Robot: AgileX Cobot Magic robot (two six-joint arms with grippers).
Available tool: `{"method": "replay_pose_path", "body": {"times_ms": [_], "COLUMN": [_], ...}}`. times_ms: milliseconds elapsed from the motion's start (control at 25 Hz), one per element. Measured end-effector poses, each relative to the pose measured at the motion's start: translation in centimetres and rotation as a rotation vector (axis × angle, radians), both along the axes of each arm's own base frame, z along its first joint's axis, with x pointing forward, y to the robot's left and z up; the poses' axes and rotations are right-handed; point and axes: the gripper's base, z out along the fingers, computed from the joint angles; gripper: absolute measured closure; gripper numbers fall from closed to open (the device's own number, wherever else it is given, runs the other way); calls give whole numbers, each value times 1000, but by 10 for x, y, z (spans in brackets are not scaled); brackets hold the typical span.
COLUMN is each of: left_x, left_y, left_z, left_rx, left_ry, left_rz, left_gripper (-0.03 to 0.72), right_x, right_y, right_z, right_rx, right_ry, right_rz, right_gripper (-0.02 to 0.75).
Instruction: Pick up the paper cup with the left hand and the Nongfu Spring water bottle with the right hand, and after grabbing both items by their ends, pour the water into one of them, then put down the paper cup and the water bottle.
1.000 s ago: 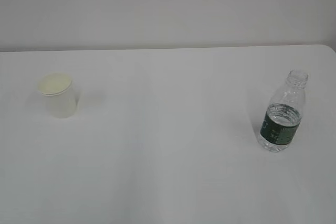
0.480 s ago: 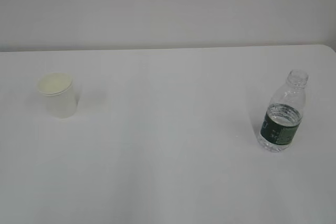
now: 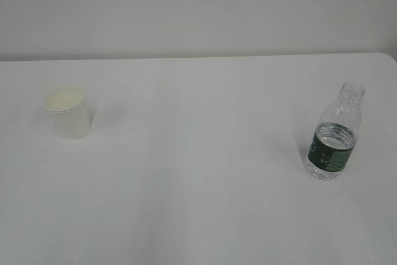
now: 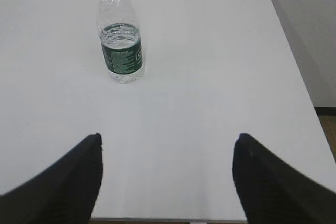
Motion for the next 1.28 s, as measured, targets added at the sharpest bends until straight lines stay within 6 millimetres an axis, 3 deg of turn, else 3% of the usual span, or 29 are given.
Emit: {"method": "replay_pose_path", "body": {"times_ms": [560,880,1280], "left_x": [4,21,44], "left_y": [-1,-4,-8], "left_z": [0,22,33], "left_rx": [-1,-2,-10], "left_ry": [24,32,-21], "left_rz": [-2,-10,-23], "left_gripper": [165,165,165], "right_x": [-6,8,28], "right_y": [1,2,7], "right_z": [17,31,40], "right_rx": [15,15,49], "right_ry": [-56,-61,-82], "right_rz": [12,19,45], "right_gripper": [164,164,164]}}
